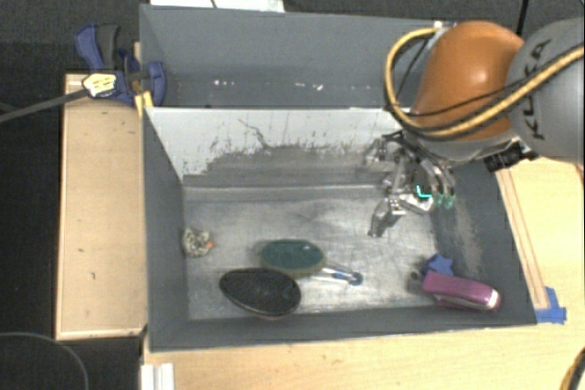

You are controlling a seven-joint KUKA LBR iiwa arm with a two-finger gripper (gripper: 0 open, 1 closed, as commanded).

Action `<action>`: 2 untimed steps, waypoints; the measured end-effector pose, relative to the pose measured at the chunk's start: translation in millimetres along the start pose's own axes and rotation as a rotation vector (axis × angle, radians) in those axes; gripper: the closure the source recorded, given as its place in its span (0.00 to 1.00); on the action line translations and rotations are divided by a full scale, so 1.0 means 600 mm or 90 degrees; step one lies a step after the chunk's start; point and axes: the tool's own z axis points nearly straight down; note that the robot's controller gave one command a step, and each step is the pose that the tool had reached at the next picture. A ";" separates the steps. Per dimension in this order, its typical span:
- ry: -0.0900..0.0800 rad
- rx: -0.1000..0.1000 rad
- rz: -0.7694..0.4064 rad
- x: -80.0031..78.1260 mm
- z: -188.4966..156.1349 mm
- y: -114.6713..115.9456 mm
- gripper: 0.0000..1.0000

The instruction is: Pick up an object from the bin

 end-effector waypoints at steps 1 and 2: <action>-0.008 0.000 -0.219 0.072 0.191 0.130 0.00; -0.012 0.000 -0.216 0.068 0.186 0.129 1.00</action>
Offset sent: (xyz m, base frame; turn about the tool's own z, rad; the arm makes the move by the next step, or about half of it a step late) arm -0.0453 0.0768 -0.1158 -0.3432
